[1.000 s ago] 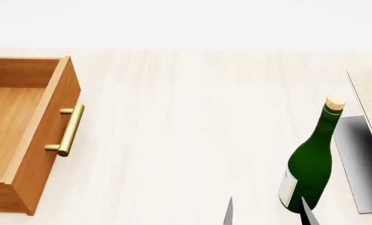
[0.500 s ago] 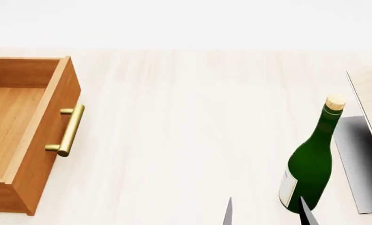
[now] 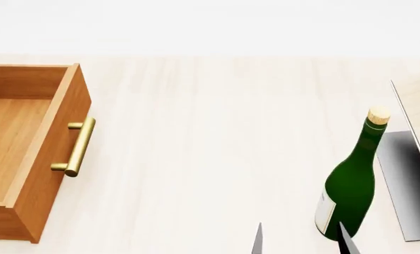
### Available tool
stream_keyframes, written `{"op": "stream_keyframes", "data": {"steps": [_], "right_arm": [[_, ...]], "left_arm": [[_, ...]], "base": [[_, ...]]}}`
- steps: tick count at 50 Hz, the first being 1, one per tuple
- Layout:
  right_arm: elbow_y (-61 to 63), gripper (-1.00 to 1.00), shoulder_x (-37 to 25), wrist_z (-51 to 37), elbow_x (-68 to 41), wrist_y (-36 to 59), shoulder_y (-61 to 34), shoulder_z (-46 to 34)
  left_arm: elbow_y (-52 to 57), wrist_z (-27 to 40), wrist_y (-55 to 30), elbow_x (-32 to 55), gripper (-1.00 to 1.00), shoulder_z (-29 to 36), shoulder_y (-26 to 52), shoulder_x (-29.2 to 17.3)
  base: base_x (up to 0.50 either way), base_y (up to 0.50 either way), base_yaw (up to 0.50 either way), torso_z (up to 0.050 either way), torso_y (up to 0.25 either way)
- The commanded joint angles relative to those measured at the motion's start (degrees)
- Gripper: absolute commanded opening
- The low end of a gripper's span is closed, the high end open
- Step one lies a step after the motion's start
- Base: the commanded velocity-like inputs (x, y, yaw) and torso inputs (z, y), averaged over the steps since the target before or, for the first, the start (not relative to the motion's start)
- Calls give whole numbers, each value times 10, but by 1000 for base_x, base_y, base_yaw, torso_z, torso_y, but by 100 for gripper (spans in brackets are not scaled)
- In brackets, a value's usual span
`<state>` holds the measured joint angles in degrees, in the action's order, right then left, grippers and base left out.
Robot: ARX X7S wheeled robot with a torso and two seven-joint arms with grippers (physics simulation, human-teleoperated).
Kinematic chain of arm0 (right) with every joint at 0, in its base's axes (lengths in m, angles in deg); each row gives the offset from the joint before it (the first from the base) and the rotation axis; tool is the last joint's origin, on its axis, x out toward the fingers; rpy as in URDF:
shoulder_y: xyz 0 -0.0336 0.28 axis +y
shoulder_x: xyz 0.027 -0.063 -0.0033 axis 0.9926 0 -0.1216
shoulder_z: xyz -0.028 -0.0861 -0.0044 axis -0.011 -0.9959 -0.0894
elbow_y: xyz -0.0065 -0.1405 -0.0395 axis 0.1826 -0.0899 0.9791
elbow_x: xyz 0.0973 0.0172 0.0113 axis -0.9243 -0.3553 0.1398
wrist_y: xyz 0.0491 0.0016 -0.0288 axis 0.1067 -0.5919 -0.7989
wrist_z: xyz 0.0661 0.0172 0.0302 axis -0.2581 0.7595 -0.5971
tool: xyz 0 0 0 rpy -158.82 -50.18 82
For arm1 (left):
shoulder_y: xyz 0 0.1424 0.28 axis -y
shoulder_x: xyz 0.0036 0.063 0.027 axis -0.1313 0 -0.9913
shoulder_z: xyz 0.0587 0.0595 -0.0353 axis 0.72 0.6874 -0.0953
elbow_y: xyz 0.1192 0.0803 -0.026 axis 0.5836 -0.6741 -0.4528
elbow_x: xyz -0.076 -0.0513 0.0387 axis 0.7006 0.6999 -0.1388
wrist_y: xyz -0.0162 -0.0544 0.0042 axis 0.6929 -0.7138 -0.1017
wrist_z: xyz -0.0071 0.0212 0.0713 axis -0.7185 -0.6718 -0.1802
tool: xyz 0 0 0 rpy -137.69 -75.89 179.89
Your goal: Put the bowl on top of the cabinet.
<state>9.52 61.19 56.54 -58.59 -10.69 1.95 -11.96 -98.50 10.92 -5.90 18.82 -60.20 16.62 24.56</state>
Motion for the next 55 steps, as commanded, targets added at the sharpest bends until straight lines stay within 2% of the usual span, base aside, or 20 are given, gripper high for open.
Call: {"op": "stream_keyframes", "data": {"steps": [1,6,7,9,10,11,13,15,17,18,21,24,25,29,33,35,38,42,45,55], "right_arm": [[4,100,10,11,14,0,3,13],[3,100,10,10,17,0,2,11],[2,100,10,11,17,-1,3,10],[2,100,10,11,17,-1,3,10],[3,100,9,10,18,-2,3,10],[4,100,9,10,17,-2,4,10],[9,100,7,8,14,-2,5,14],[13,100,7,6,10,-4,5,19],[14,100,7,5,7,-8,6,22],[15,100,7,4,8,-11,8,23],[24,100,5,1,6,-17,13,28],[30,100,4,-2,3,-23,16,34],[35,100,4,-4,-1,-28,18,39],[49,100,1,-9,-9,-40,25,53],[67,100,-1,-14,-10,-57,38,64],[80,100,0,-20,-2,-74,49,73],[85,100,4,-24,16,-99,60,78],[91,100,9,-28,28,-135,72,87],[92,100,11,-31,33,-157,78,94],[91,100,17,-32,27,-214,91,107]], "left_arm": [[159,-40,-74,9,100,-37,-25,47],[256,-74,-125,44,100,-21,-58,57],[268,-36,-125,126,100,-37,-81,57],[300,136,-125,298,100,-46,-134,22],[323,179,-125,383,100,-49,-161,14],[352,179,-120,449,100,-32,-180,9],[433,166,-81,450,100,11,-250,2],[513,148,-61,468,100,10,-314,10],[578,135,-19,462,100,21,-377,13],[626,112,54,427,100,67,-463,14],[652,63,202,354,100,138,-617,36],[657,32,333,284,100,174,-717,62],[655,4,419,242,100,201,-781,80],[612,-38,657,134,100,257,-915,124],[588,-51,784,125,100,262,-989,147],[544,-62,948,65,100,278,-1058,168],[495,-58,1047,58,100,292,-1100,174],[473,-53,1090,80,100,306,-1113,161],[441,-58,1174,68,100,315,-1124,163],[447,-44,1189,86,100,325,-1132,148]], "base": [[0,0,0,0,0],[0,0,0,0,0],[0,0,0,0,0],[0,0,0,0,0],[0,0,0,0,0],[0,0,0,0,0],[0,0,0,0,0],[0,0,0,0,0],[0,0,0,0,0],[0,0,0,0,0],[0,0,0,0,0],[0,0,0,0,0],[0,0,0,0,0],[0,0,0,0,0],[0,0,0,0,0],[0,0,0,0,0],[0,0,0,0,0],[0,0,0,0,0],[0,0,0,0,0],[0,0,0,0,0]]}}
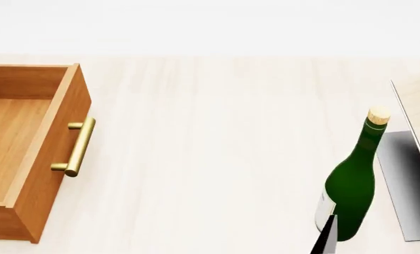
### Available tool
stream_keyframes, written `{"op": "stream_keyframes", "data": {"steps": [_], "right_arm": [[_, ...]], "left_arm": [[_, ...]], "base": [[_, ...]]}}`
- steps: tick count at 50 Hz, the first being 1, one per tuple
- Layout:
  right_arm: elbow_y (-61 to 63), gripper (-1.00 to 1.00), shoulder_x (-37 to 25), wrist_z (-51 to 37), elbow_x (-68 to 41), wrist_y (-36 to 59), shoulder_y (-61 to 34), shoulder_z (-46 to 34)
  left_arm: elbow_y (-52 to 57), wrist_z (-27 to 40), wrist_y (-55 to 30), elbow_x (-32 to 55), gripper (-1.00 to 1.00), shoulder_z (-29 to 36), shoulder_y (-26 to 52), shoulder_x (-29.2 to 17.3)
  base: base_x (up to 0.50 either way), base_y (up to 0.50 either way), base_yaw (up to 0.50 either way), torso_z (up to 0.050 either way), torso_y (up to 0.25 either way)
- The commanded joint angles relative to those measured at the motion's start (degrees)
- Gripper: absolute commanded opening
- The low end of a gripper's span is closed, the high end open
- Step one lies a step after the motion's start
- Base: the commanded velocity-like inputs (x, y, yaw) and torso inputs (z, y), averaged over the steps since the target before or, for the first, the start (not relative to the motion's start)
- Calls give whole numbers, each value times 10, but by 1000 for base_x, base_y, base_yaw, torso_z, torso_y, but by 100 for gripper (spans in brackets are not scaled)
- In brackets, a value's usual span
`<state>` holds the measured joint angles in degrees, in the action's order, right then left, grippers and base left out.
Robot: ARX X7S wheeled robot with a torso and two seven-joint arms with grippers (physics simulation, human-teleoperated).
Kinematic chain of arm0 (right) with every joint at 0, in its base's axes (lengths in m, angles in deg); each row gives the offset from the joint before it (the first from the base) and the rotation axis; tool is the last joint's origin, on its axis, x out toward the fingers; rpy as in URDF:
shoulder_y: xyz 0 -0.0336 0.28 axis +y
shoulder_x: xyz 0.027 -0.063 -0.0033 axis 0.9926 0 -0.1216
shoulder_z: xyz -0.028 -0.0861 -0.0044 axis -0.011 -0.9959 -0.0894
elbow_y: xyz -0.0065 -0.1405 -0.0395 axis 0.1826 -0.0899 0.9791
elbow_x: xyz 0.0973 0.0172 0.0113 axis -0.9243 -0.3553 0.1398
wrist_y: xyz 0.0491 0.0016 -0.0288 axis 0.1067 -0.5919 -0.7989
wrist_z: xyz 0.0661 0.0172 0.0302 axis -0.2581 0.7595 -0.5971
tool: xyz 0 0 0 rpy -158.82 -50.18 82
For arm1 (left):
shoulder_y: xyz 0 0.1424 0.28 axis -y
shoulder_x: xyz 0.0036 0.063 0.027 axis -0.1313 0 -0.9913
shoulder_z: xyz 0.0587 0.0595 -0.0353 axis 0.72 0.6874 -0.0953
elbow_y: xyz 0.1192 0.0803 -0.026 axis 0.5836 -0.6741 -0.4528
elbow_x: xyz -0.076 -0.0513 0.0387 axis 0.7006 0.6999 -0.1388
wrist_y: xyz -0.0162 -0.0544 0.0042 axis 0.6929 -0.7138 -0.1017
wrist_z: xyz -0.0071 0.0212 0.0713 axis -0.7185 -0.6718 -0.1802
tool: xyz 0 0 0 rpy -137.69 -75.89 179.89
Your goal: Put the bowl on top of the cabinet.
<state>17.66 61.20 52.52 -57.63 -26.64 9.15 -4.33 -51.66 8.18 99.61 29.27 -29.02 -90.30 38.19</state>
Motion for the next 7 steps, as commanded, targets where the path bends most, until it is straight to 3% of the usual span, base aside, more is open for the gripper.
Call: {"op": "stream_keyframes", "data": {"steps": [1,7], "right_arm": [[9,100,17,9,17,-57,19,30],[7,100,18,9,21,-68,23,30]], "left_arm": [[-22,-15,136,-18,100,14,-63,10],[-24,-6,147,-19,100,15,-66,7]], "base": [[0,0,0,0,0],[0,0,0,0,0]]}}
